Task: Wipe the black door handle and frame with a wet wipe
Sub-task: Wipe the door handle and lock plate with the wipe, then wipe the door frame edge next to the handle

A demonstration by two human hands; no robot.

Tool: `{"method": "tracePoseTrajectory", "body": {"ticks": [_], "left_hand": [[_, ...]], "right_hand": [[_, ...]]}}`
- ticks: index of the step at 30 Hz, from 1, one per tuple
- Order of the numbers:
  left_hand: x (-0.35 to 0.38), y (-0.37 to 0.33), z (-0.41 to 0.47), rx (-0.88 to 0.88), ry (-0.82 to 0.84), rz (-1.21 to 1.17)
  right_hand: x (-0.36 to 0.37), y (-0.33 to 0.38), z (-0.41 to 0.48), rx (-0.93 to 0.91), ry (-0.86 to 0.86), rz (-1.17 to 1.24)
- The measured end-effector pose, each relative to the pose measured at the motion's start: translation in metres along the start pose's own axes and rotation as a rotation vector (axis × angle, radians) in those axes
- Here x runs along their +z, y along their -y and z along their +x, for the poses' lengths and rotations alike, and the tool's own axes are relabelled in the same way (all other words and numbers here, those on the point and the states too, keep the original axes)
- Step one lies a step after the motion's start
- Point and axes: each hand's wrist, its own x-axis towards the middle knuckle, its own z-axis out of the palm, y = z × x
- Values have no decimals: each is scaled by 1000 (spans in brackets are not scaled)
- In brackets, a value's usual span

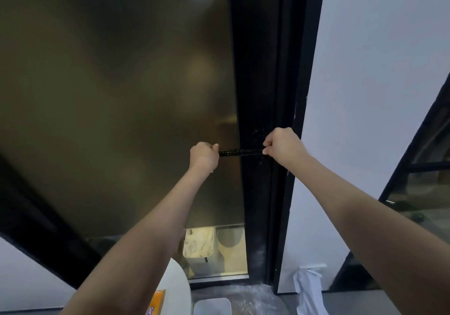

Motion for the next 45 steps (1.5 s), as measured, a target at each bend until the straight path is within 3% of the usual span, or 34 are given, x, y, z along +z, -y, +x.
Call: {"method": "tracePoseTrajectory", "body": {"ticks": [6,12,16,23,28,30,34,40,45], "left_hand": [[-12,-1,-10,174,10,-41],[-15,23,-28,121,110,-280],[-19,43,-37,77,229,-272],[-2,109,-55,-19,515,16],[33,176,-74,-142,597,64],[47,198,-82,-158,598,87],[68,235,-97,-207,597,121],[84,275,-107,-173,641,187],[93,300,-115,-175,701,205]], "right_hand": [[8,3,-6,-140,27,-52],[28,20,-19,-311,67,-188],[42,29,-25,-339,-15,-211],[63,35,-31,-297,-115,-207],[94,41,-49,-391,-422,-9],[114,41,-64,-456,-470,75],[179,24,-102,-464,-142,66],[247,6,-146,-209,498,-111],[276,7,-166,-63,737,-257]]}}
